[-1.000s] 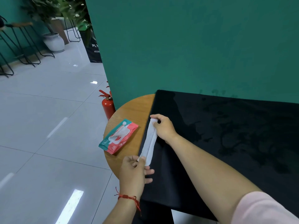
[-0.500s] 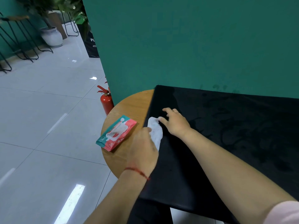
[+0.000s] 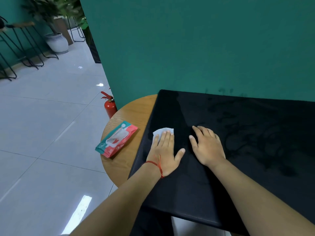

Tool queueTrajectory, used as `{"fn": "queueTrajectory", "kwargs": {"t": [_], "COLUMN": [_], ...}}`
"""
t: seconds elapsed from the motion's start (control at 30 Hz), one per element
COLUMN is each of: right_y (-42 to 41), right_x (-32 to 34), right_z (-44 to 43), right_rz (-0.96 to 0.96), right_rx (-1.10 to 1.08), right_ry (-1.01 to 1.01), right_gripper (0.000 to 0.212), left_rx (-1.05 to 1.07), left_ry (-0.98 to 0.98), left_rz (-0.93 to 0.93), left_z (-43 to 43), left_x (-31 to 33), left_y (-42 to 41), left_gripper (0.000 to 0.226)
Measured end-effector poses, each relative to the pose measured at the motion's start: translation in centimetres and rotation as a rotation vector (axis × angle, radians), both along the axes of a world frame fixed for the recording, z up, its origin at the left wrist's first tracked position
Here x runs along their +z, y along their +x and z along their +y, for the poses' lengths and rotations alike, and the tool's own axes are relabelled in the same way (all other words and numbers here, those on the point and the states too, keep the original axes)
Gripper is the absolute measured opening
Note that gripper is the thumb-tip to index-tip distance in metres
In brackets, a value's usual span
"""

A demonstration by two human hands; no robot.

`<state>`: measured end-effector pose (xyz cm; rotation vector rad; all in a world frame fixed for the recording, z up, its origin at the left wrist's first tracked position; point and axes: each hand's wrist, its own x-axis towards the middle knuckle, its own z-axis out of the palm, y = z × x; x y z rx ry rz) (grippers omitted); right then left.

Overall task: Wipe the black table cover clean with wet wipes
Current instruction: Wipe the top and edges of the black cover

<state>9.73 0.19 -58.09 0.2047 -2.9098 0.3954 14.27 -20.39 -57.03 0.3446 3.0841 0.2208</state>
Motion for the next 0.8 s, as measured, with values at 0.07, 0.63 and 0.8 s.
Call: {"fn": "queueTrajectory", "kwargs": {"t": [0.07,0.63,0.8], "right_y": [0.1,0.0,-0.1], "right_x": [0.1,-0.1,0.0], "right_z": [0.1,0.1,-0.1], "right_rz": [-0.003,-0.034,-0.029], "right_rx": [-0.008,-0.035,-0.047], "right_ry": [-0.021,-0.043,-0.044], "right_gripper": [0.058,0.058,0.059], "left_rx": [-0.031,0.077,0.042], "left_ry": [0.054,0.146,0.064], "left_rz": [-0.023,0.029,0.026], "left_z": [0.3,-4.9,-4.9], "left_x": [-0.1,0.1,-0.3], "left_y": [0.2,-8.6,-9.6], "left_gripper": [0.084,0.072,0.088]}}
